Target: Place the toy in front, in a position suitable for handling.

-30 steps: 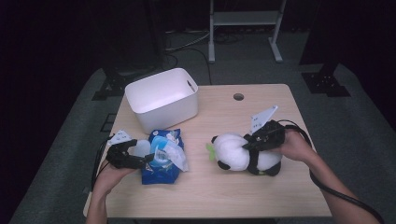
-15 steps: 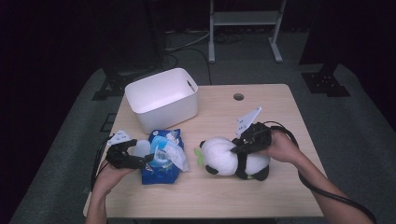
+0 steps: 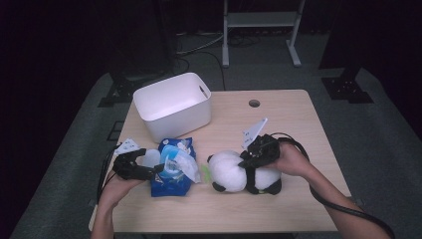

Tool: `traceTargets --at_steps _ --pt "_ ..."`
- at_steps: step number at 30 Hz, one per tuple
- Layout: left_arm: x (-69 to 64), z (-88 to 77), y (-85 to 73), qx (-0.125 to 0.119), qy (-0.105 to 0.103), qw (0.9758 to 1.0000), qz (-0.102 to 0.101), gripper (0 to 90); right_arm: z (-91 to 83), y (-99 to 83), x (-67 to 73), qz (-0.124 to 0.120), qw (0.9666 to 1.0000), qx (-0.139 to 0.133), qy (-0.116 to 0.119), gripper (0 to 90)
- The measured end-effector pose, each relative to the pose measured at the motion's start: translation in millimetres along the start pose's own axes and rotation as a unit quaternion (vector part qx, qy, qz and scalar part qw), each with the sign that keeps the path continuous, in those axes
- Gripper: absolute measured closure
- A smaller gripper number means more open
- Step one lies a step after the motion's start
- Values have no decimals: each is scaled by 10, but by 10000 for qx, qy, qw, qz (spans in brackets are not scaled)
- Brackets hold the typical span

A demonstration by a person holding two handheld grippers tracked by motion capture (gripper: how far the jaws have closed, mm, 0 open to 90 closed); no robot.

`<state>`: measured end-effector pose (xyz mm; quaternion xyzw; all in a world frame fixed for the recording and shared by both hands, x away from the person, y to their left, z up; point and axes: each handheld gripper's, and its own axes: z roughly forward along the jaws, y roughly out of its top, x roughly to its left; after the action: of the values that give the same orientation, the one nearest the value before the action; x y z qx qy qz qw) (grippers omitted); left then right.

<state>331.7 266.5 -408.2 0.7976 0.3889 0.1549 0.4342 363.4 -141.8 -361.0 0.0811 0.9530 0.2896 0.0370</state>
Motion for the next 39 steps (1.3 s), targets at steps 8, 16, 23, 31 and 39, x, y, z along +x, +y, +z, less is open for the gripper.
traceTargets --at_steps 8,16,23,31,39 --pt "-17 15 5 34 -46 10000 38 2 67 33 40 -16 10000 -34 25 702" --pt "-40 27 13 51 -129 9999 48 2 14 14 10 214 9995 -192 136 531" --pt "-66 35 27 80 -197 9997 128 2 -70 -29 -16 309 9989 -330 141 409" --pt "-105 45 57 134 -277 9992 259 3 -140 -98 -28 397 9984 -391 91 347" --pt "-147 83 95 203 -385 9982 412 42 -166 -132 -26 435 9980 -455 106 327"
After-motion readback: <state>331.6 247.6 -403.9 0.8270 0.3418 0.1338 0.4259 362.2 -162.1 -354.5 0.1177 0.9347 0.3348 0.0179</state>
